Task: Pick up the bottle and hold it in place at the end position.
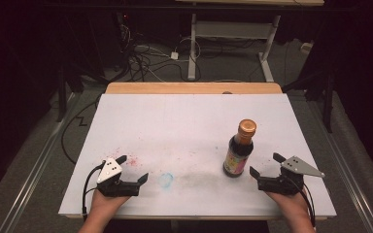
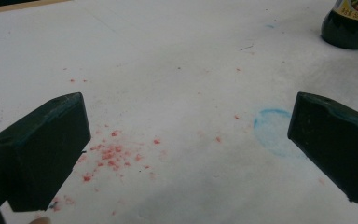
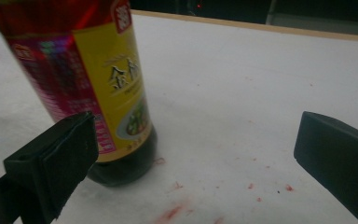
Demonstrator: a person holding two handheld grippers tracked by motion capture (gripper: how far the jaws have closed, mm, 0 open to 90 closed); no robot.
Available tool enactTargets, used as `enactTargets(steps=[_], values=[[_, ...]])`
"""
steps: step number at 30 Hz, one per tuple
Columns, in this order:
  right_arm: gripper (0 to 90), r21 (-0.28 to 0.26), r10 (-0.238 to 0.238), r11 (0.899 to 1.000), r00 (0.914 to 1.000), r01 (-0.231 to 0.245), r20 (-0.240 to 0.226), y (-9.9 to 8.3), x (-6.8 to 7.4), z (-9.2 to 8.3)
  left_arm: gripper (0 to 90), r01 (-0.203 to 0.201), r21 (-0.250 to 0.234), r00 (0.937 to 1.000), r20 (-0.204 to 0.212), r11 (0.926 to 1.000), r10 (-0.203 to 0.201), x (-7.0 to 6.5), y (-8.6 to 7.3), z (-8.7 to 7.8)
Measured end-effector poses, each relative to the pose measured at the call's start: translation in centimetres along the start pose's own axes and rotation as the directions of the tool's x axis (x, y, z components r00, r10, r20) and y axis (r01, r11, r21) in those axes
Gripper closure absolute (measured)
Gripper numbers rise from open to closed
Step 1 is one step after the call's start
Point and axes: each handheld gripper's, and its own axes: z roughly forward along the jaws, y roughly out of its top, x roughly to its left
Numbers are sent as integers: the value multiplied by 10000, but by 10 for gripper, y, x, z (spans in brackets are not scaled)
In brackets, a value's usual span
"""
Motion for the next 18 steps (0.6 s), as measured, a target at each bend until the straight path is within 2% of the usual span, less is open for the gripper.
enactTargets(steps=[4,8,9,18], values=[[4,-145,-140,9998,9989,134,-447,4,8,-2,0,-33,38,10000,34,10000,32,0,0,0],[4,-203,-167,9997,9975,154,-685,6,14,-1,0,-48,31,10000,49,10000,48,-1,0,0],[5,-213,-252,9995,9958,234,-885,8,17,0,0,-36,30,10000,49,10000,36,-1,0,0],[48,-169,-323,9994,9912,304,-1286,14,29,8,0,-47,41,9999,113,10000,47,-1,0,0]])
